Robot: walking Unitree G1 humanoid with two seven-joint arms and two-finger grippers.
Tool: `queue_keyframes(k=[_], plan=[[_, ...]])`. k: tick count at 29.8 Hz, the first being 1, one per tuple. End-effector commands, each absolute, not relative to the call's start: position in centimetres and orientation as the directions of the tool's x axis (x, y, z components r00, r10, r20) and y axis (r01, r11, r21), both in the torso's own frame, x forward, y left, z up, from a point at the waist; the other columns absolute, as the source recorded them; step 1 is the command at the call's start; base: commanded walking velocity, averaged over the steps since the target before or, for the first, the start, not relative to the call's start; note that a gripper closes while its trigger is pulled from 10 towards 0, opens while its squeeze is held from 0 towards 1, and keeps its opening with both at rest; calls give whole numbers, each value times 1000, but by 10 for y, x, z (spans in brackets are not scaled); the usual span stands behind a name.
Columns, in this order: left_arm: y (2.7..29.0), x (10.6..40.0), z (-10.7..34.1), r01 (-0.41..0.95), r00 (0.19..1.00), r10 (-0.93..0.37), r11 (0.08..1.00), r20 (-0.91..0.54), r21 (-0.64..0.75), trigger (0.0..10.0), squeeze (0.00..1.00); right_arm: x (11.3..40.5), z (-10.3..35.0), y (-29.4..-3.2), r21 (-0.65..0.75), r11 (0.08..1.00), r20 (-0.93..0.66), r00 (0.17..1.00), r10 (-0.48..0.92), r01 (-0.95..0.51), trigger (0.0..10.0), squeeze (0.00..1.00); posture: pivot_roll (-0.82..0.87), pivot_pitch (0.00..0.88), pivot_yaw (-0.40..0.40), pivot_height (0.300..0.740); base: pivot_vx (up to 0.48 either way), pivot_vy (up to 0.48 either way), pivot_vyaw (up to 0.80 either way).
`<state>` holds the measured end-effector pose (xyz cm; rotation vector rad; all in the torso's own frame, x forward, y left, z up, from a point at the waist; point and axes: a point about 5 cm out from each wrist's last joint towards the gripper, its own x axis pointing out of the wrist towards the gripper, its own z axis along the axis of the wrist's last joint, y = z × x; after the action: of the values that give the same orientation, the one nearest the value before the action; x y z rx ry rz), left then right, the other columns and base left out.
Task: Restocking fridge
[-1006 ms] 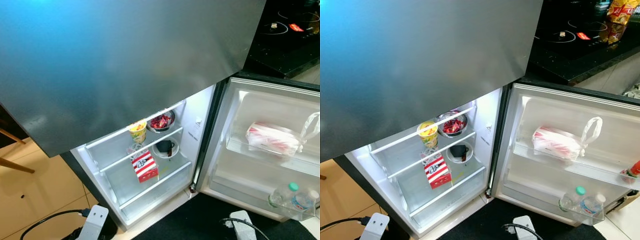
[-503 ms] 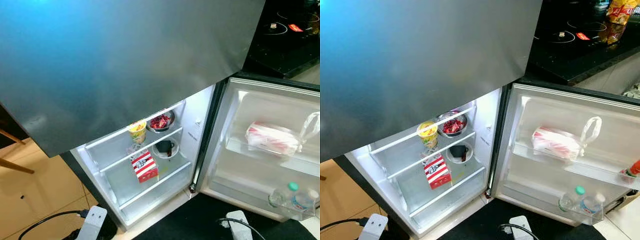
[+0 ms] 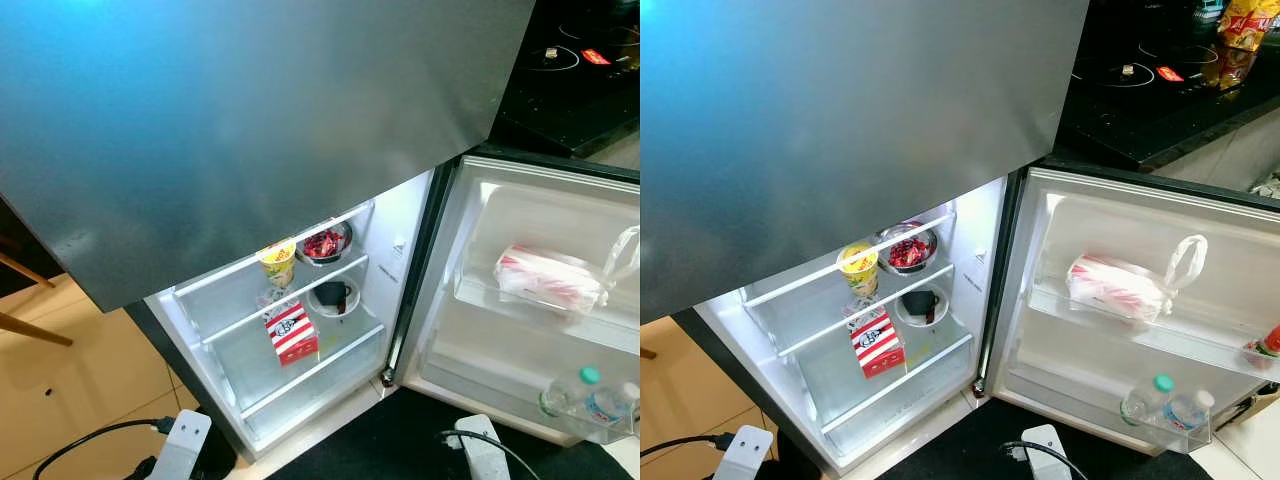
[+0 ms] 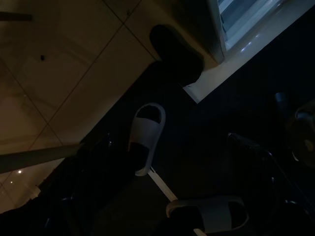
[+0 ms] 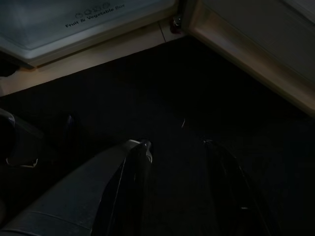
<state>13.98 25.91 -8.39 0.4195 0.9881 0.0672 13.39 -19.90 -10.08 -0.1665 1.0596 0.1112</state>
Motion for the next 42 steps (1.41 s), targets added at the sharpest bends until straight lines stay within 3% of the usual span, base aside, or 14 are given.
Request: queue_keyframes(k=[1, 10, 29, 42], plan=[[258, 139, -85, 142, 545, 247, 915, -801, 378, 10000, 0, 136, -100, -202, -88, 982, -874, 487, 4, -165, 10000, 0, 21, 0, 23, 740, 0, 0, 0], [256, 142, -85, 128, 547, 249, 919, -799, 374, 10000, 0, 153, -93, -205, -107, 977, -854, 520, 5, -184, 10000, 0, 24, 0, 5, 740, 0, 0, 0], [249, 144, -87, 135, 533, 234, 925, -813, 355, 10000, 0, 157, -89, -218, -139, 974, -852, 524, -24, -180, 10000, 0, 4, 0, -9, 740, 0, 0, 0], [259, 147, -83, 153, 521, 251, 913, -816, 378, 10000, 0, 155, -92, -205, -105, 978, -853, 523, 6, -182, 10000, 0, 19, 0, 14, 740, 0, 0, 0]])
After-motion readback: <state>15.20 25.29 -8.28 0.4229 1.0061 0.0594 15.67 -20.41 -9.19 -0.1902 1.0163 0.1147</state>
